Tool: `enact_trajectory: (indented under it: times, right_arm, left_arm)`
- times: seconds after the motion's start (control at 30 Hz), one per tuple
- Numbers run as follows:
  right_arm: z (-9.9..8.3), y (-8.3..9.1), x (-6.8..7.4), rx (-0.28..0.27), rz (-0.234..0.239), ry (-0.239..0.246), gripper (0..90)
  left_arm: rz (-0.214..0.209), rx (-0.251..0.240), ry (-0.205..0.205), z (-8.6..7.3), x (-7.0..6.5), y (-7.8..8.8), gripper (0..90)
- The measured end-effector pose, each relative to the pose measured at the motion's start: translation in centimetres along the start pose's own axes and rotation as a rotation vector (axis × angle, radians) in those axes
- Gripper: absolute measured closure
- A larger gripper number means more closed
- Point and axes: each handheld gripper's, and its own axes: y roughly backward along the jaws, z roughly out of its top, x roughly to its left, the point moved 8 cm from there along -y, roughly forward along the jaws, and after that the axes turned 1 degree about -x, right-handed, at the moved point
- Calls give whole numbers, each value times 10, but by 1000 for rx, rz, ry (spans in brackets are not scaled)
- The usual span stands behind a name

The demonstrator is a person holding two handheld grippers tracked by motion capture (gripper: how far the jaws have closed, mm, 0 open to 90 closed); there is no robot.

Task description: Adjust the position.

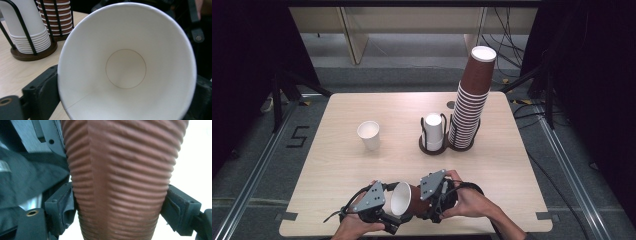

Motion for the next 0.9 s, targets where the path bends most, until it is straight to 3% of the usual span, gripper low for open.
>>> enact_trajectory:
  times: [0.03, 0.07, 0.1, 0.13, 0.17, 0.2, 0.3, 0.57, 0.73, 0.9]
  right_arm:
    - [1, 3, 0, -28, 15, -32, 214]
    - [1, 3, 0, -28, 15, -32, 214]
    - [1, 5, -4, -72, 15, -51, 216]
    - [1, 5, -4, -72, 15, -51, 216]
    - [2, 9, -4, -114, 35, -90, 216]
    - [2, 9, -4, -124, 39, -100, 216]
    - [2, 11, -6, -145, 37, -115, 216]
    - [6, 3, -5, -173, 45, -134, 213]
    - [7, 0, -5, -190, 45, -140, 213]
    - [7, -4, -4, -200, 52, -159, 212]
  left_arm:
    - [0, -28, 29, 1, 1, 0, 27]
    - [1, -44, 44, 2, 2, 0, 27]
    - [-1, -85, 106, 4, 4, 0, 12]
    - [-1, -85, 106, 4, 4, 0, 15]
    - [-7, -119, 156, 5, 4, 0, 26]
    - [-6, -125, 165, 4, 4, -1, 31]
    - [3, -139, 156, 6, 2, -2, 81]
    - [26, -185, 184, 11, 3, -1, 65]
    - [9, -222, 206, 13, 2, -2, 68]
    - [18, -210, 210, 12, 4, 0, 99]
